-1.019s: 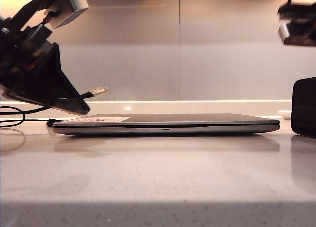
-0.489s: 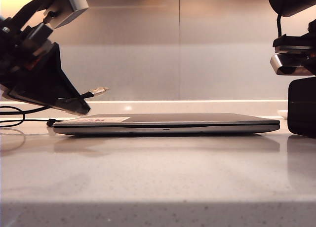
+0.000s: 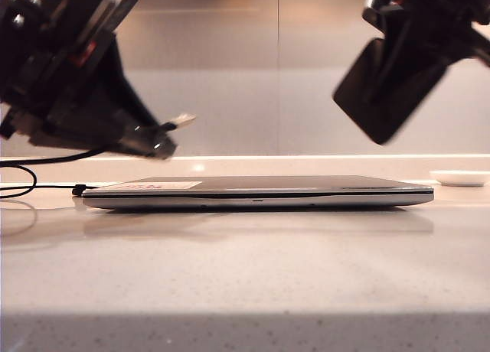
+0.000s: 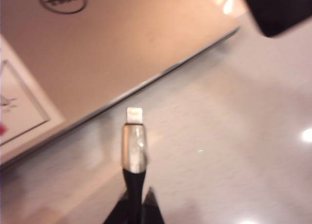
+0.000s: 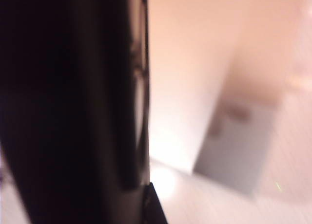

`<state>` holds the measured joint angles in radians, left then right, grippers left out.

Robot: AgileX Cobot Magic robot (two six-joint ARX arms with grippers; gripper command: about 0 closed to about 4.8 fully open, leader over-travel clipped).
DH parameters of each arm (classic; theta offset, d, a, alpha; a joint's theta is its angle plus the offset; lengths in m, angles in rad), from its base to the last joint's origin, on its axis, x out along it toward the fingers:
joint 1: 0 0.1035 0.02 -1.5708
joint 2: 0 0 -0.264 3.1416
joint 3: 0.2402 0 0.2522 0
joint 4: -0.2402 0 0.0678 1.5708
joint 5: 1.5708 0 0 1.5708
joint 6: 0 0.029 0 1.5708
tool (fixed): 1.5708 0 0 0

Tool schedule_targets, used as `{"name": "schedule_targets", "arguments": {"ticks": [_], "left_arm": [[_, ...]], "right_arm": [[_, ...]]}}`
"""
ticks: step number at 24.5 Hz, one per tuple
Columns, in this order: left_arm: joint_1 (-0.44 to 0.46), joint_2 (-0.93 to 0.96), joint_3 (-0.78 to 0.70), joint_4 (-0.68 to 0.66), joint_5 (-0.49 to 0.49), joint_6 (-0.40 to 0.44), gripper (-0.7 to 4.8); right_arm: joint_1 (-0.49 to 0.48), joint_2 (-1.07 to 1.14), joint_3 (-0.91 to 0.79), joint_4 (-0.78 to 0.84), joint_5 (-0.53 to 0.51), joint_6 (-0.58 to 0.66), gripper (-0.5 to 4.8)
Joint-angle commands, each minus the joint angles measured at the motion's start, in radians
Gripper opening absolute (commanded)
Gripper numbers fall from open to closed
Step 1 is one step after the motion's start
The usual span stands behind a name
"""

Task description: Pick up the charging cable and the phone, plug the charging cable into the charging port on the phone, and finally place them back on the table.

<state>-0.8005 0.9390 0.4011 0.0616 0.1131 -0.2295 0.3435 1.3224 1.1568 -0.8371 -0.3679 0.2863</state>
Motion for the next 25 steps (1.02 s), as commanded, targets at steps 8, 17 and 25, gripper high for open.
{"name": "schedule_targets", "arguments": {"ticks": [8,17,25], "left_arm": [[-0.084,0.058,0.002,0.132,0.003,-0.316,-0.06],[-0.11,0.166,0.003,0.332,0.003,-0.445,-0.06],[-0.123,0.166,0.003,0.339,0.003,-0.463,-0.06]], "right_arm": [[0.002,-0.005,-0.24,0.74,-0.291,0.431,-0.06],[0.09,-0.003,-0.336,0.959,-0.226,0.548,-0.06],[0.171,0.006,-0.337,0.971,-0.166,0.607,-0.06]]}}
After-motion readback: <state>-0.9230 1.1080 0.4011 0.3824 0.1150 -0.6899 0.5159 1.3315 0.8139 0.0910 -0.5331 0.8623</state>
